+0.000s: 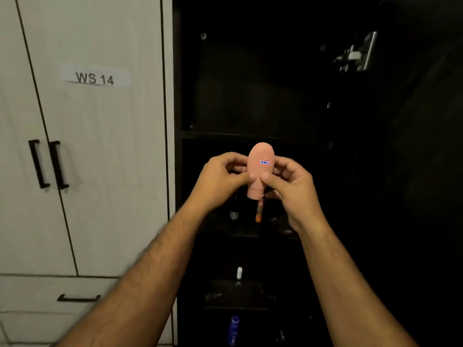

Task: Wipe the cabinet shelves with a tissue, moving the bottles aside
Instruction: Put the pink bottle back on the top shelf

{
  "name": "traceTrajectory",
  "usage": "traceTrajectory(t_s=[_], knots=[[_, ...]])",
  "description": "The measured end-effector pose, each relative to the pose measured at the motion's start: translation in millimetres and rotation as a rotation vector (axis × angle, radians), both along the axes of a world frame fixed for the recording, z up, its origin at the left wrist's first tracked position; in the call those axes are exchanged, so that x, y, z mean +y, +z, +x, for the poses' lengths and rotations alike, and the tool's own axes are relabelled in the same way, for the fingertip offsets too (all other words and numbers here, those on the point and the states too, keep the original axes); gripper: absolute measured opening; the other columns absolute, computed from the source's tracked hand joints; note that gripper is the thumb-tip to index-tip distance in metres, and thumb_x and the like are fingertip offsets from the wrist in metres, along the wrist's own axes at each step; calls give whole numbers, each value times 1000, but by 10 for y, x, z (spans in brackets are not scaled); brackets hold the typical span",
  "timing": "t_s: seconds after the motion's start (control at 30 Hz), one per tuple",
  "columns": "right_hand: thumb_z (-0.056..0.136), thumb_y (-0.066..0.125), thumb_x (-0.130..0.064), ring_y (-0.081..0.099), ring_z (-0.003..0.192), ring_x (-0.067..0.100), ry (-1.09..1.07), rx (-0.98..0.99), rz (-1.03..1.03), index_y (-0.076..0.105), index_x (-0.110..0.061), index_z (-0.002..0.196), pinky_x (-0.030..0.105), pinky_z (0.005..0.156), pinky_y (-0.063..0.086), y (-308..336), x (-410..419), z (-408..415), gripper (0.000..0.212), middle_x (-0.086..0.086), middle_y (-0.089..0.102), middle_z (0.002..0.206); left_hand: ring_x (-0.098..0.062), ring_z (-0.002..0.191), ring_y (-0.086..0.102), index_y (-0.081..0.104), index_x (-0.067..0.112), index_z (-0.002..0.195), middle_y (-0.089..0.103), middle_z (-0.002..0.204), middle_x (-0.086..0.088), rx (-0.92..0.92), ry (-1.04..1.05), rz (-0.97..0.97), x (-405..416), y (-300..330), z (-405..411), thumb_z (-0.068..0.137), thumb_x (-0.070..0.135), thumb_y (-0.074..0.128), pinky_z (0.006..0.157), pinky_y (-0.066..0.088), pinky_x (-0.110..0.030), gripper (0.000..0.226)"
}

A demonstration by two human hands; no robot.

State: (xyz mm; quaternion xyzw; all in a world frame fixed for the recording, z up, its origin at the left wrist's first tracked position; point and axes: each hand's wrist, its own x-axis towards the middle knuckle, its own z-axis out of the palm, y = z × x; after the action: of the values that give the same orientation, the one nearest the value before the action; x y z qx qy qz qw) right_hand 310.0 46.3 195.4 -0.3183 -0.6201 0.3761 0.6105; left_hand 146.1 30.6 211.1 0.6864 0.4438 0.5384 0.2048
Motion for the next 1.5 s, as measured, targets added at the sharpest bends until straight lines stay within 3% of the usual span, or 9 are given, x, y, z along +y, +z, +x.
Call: traceTrajectory(t_s=[0.23, 0.53, 0.67, 0.8, 1.0, 1.5], knots=[[85, 71, -6, 70, 93, 15, -52, -65, 126, 63, -24, 110, 25, 62, 53, 743, 442, 113, 32, 1, 72, 103, -2, 87, 66, 66, 29, 100, 69, 94, 10, 73, 111, 129, 457, 715, 142, 80, 19, 77, 72, 54, -23, 25], [84, 72, -5, 69, 89, 15, -107, -176, 104, 61, -21, 103, 27, 63, 53, 1360, 1020, -59, 28, 1, 68, 99, -4, 80, 66, 56, 32, 89, 67, 88, 7, 165, 193, 88, 1000, 1318, 16, 80, 18, 76, 66, 54, -20, 26], [85, 72, -7, 67, 88, 11, -148, -271, 50, 60, -21, 108, 28, 68, 55, 1427, 1237, -126, 29, -3, 67, 99, -7, 78, 69, 61, 27, 91, 69, 88, 4, 167, 196, 27, 1213, 1335, -41, 80, 17, 77, 66, 57, -23, 22], [85, 72, -8, 65, 86, 9, -180, -328, 15, 60, -21, 109, 25, 63, 51, 1412, 1394, -177, 30, -4, 65, 98, -9, 81, 69, 65, 18, 103, 70, 90, 2, 165, 193, -38, 1374, 1296, -66, 81, 16, 76, 74, 57, -26, 25], [84, 73, -9, 63, 86, 10, -212, -403, 10, 57, -24, 103, 25, 61, 50, 1399, 1504, -184, 29, -2, 64, 104, -10, 82, 69, 60, 25, 91, 70, 93, 1, 166, 181, -78, 1455, 1254, -63, 82, 15, 74, 74, 56, -26, 20], [82, 75, -10, 64, 90, 13, -302, -414, 7, 57, -19, 118, 27, 66, 52, 1336, 1600, -214, 41, 1, 64, 101, -9, 85, 65, 58, 27, 85, 67, 94, 3, 213, 230, -76, 1483, 1245, -20, 84, 16, 72, 87, 56, -34, 18]])
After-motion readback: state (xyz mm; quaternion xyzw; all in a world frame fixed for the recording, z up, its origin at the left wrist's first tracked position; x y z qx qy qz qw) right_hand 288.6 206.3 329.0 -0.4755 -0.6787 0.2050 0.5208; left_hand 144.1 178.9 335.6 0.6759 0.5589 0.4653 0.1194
